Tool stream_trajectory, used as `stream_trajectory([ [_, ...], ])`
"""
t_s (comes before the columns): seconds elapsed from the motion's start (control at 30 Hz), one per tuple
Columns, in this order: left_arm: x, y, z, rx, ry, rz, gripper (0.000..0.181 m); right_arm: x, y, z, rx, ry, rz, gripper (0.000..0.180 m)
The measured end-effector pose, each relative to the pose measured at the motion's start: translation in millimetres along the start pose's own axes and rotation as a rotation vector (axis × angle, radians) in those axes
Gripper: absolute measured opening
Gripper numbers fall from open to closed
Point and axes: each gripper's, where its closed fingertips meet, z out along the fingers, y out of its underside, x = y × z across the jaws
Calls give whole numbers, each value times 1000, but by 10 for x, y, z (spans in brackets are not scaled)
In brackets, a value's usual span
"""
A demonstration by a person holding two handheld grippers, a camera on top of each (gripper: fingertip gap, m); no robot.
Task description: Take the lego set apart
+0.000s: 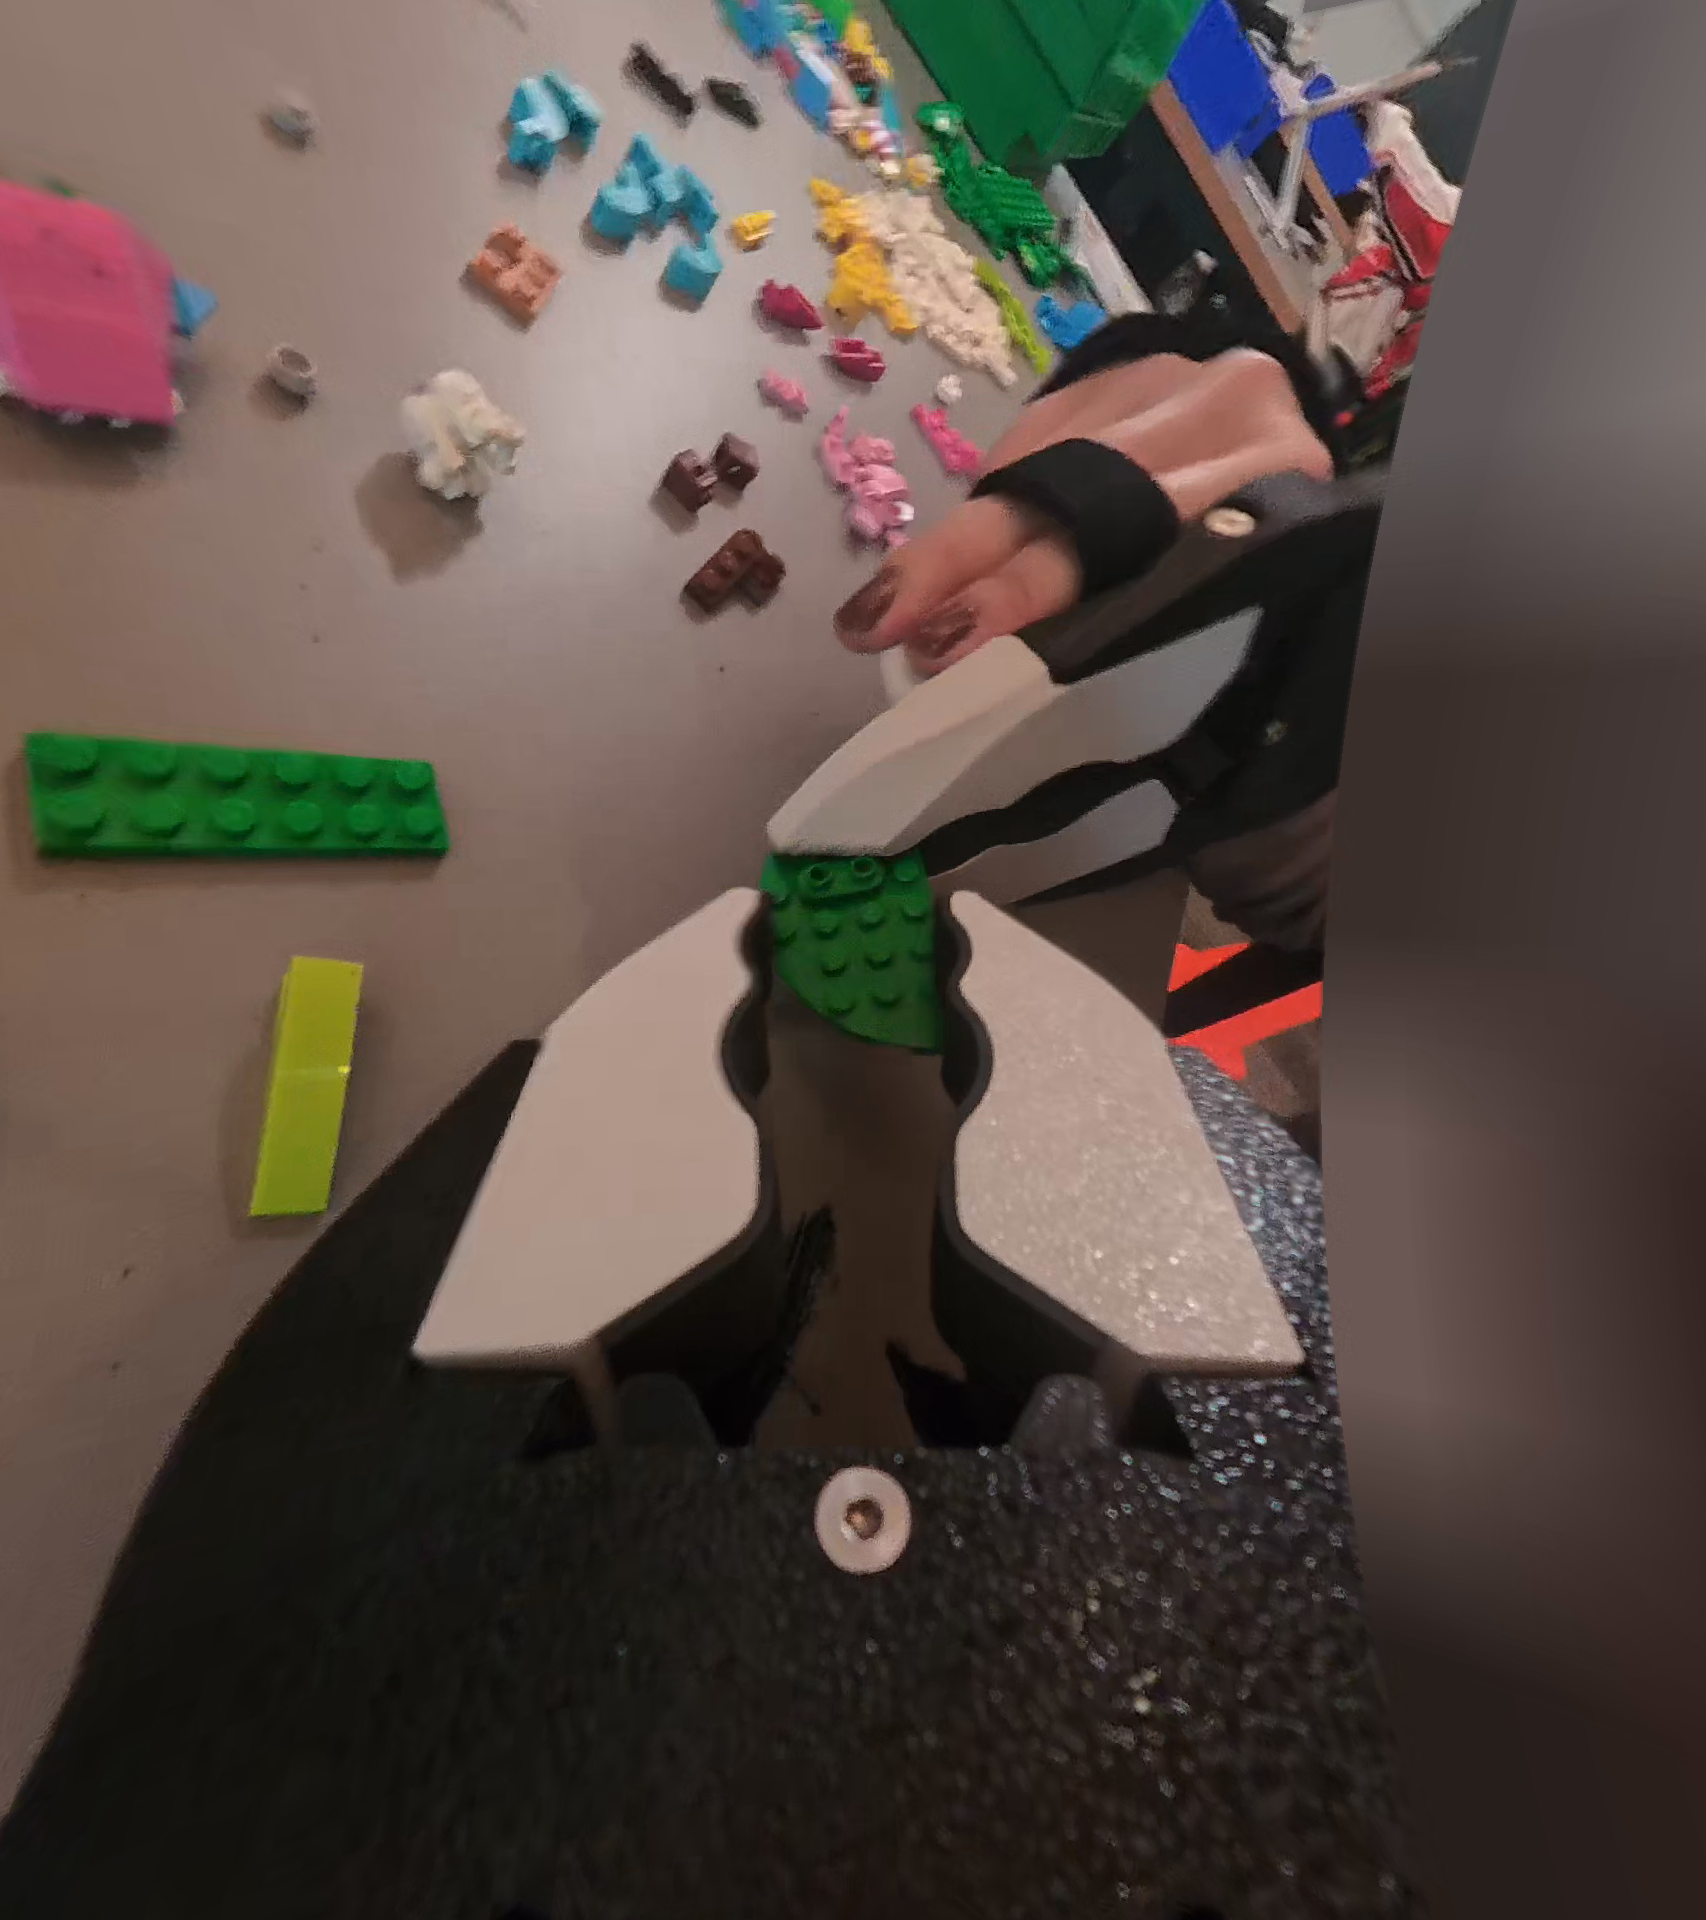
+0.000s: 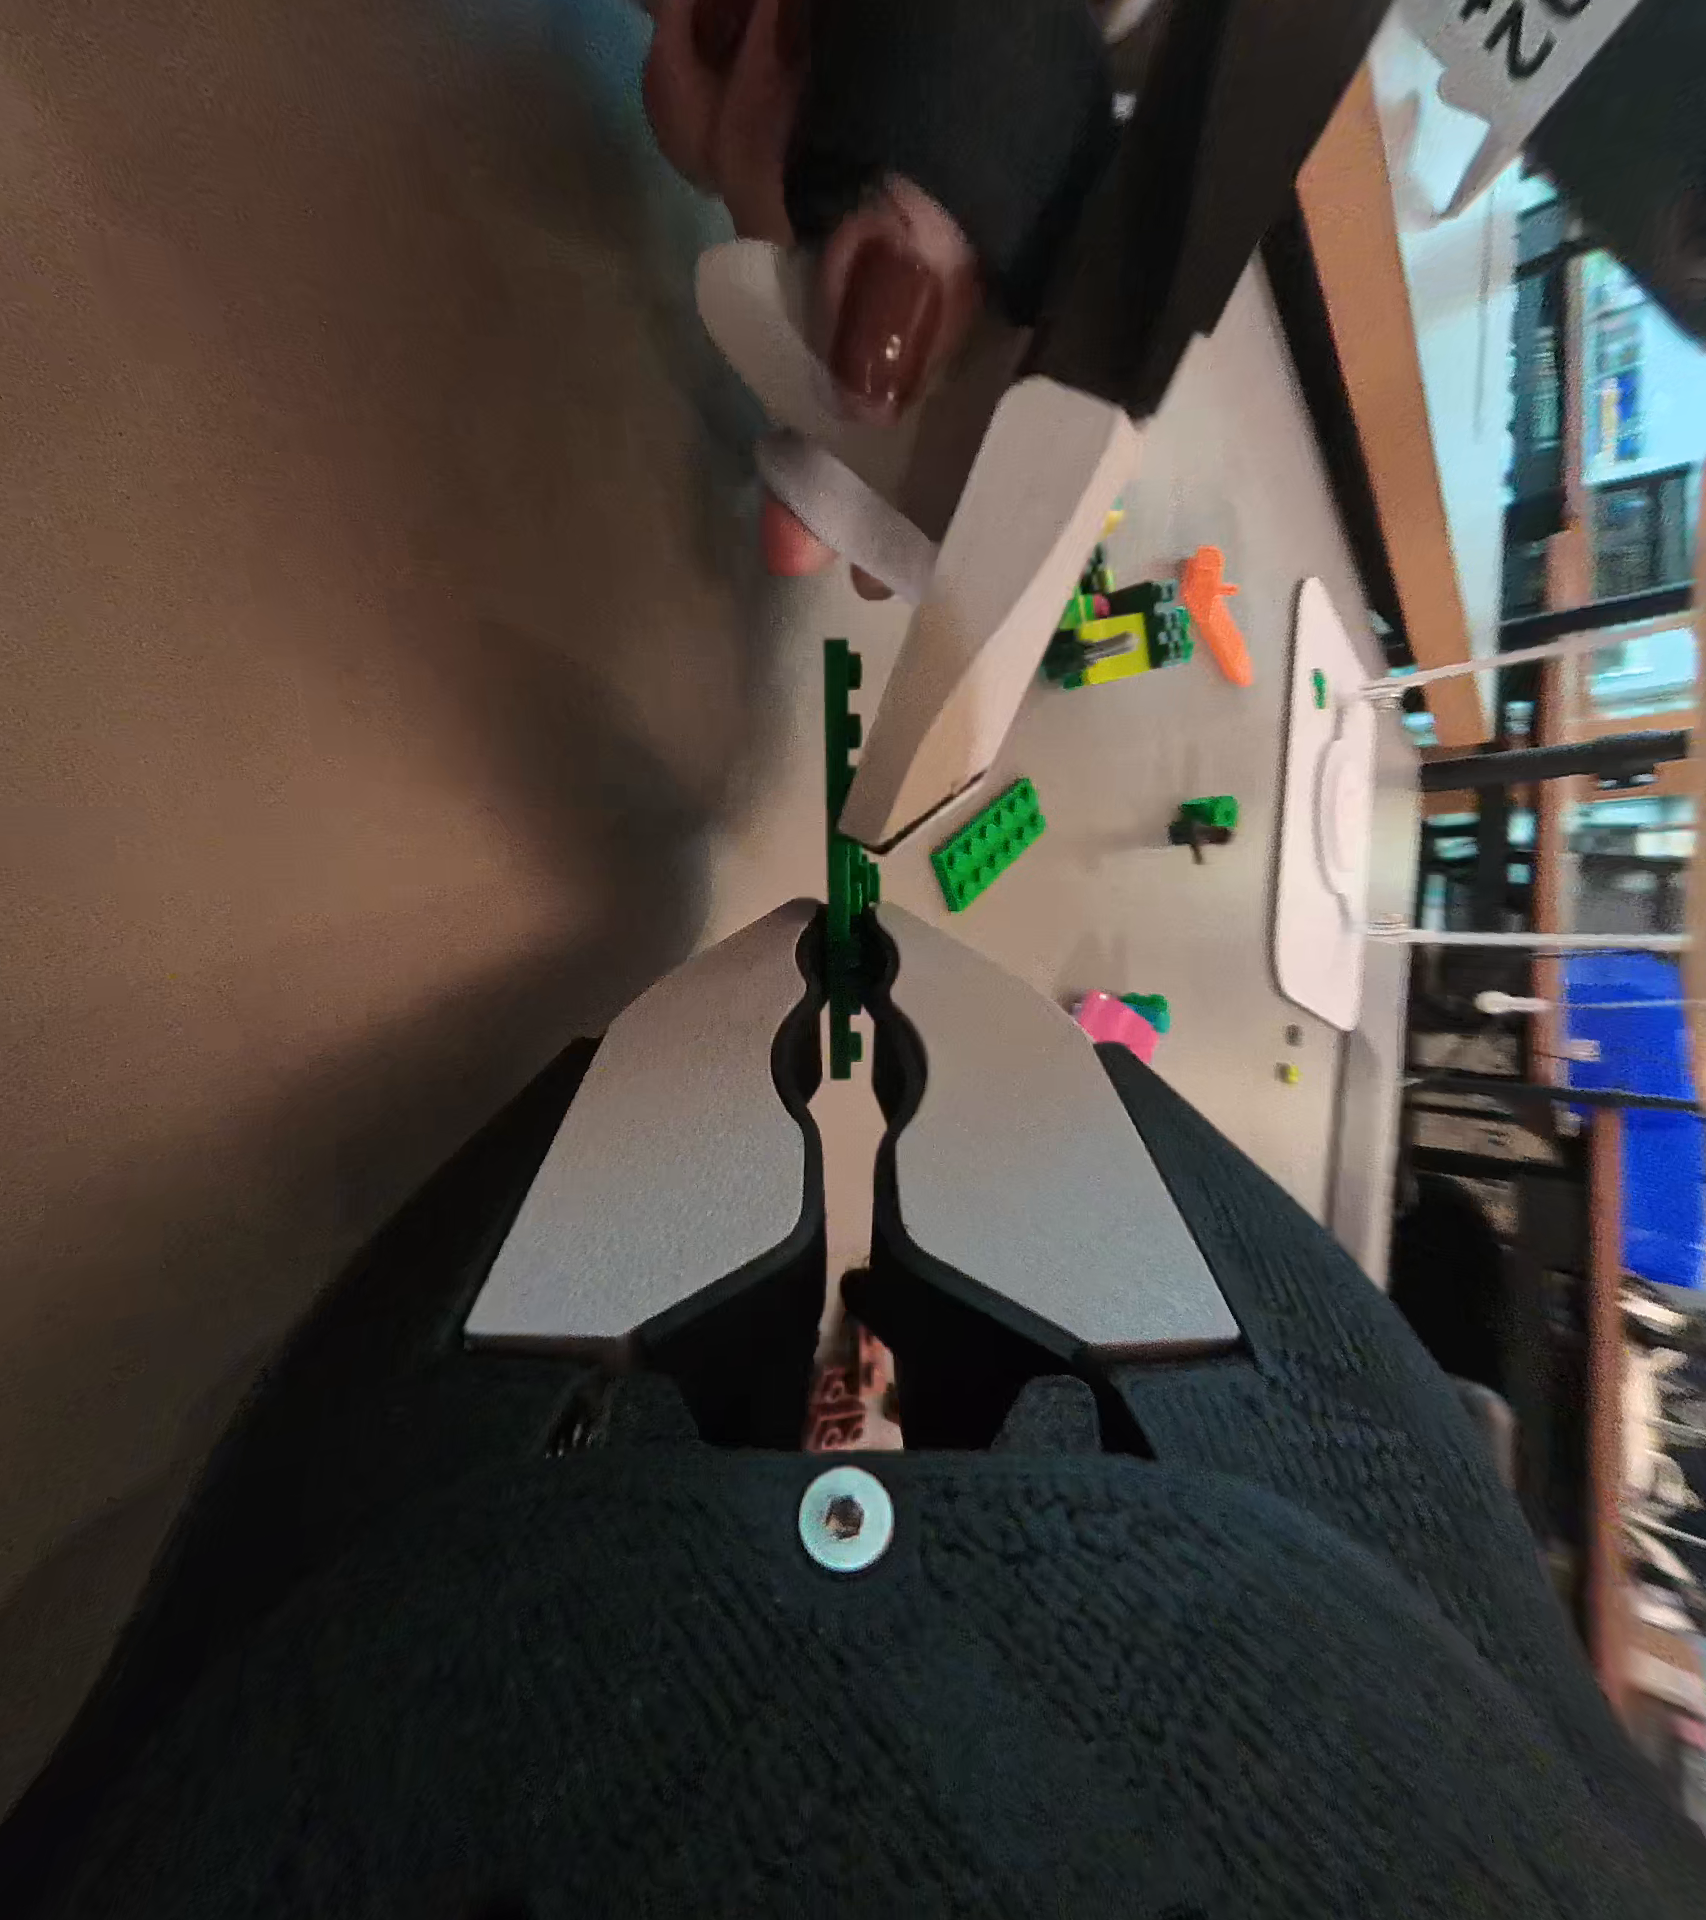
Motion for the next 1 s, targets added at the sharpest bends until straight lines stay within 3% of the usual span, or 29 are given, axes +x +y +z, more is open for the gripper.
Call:
stream_trajectory([
  [0.03, 75, -25, -7, 11, 35, 53, 21, -15, -10, -19, 20, -30, 32, 3],
  [0.2, 76, -115, -108, 46, -100, 345, 27, -37, -17, -119, 64, -102, 90, 3],
  [0.43, 41, -81, 37, 7, -104, 164, 31, 38, -33, -81, 40, 53, -126, 2],
  [0.53, -14, 121, 57, -124, -131, 131, 40, 20, -60, -52, 44, 93, -206, 3],
  [0.63, 9, 236, 94, -188, -102, 143, 38, 1, -89, -45, 62, 86, -191, 4],
  [0.77, -83, 220, 87, -185, -158, 169, 36, 145, -28, -21, 53, 175, -126, 18],
  [1.0, -108, 225, 36, -174, -141, 124, 36, 136, -17, -20, 51, 188, -164, 8],
])
